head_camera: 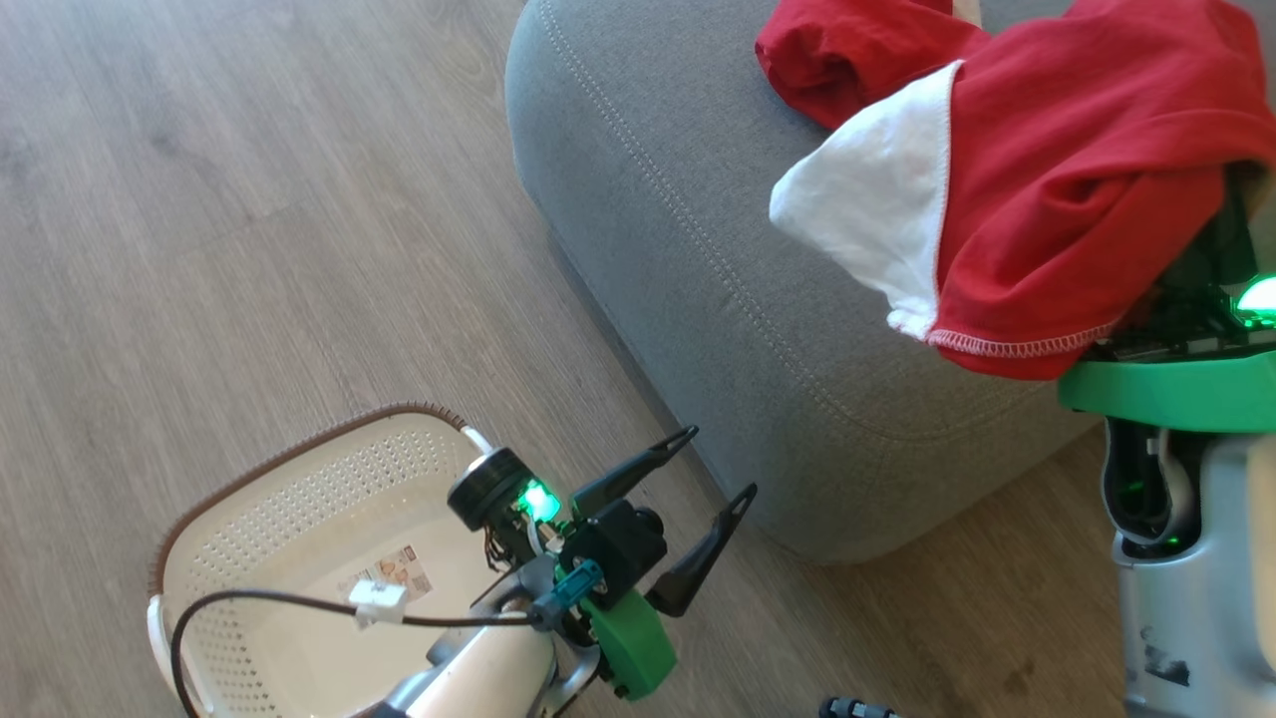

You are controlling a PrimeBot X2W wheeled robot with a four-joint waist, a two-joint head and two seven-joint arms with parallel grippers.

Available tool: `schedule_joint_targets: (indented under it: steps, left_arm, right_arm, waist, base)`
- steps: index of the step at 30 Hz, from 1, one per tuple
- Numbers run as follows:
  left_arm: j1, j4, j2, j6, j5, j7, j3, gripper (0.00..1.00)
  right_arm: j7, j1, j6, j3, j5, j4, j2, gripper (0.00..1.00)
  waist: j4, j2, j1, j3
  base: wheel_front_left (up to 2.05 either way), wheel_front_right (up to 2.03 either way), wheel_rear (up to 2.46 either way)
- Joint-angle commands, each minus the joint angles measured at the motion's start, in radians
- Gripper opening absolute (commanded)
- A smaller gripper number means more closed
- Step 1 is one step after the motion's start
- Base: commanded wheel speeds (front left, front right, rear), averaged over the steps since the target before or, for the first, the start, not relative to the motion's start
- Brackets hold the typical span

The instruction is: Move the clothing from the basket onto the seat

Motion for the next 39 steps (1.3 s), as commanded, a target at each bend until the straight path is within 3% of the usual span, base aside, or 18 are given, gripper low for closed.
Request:
schedule_joint_targets:
  steps: [1, 9, 17, 27, 39]
  left_arm:
    - [-0.035, -0.029, -0.006, -0.002, -0.005, -0.005, 0.021, 1.00]
    - [-0.045, -0.035, -0.007, 0.000, -0.007, -0.005, 0.042, 1.00]
    - [-0.058, -0.043, -0.006, 0.014, 0.001, -0.005, 0.053, 1.00]
    - [-0.188, -0.027, 0.045, -0.001, 0.047, -0.005, -0.007, 1.00]
    - [-0.327, 0.005, 0.071, -0.002, 0.043, -0.005, -0.076, 1.00]
  right_arm:
    - [-0.009, -0.024, 0.000, 0.017, 0.000, -0.041, 0.008, 0.00]
    - [-0.009, -0.018, 0.000, -0.004, -0.019, -0.026, -0.027, 0.00]
    - [-0.009, -0.123, 0.000, -0.108, 0.012, 0.082, -0.162, 0.00]
    - [-0.009, -0.326, 0.000, -0.257, 0.061, 0.183, -0.313, 0.00]
    - [-0.009, -0.628, 0.000, -0.277, 0.001, 0.340, -0.456, 0.00]
  waist:
    - [0.000, 0.0000, -0.0001, 0.000]
    - [0.009, 0.0000, -0.0001, 0.013]
    - [0.024, 0.0000, -0.0001, 0.064]
    - [0.081, 0.0000, -0.0001, 0.294]
    - [0.129, 0.0000, -0.0001, 0.474]
  base:
    - [0.00, 0.00, 0.00]
    - [0.00, 0.00, 0.00]
    - [0.00, 0.00, 0.00]
    - [0.00, 0.00, 0.00]
    - [0.00, 0.00, 0.00]
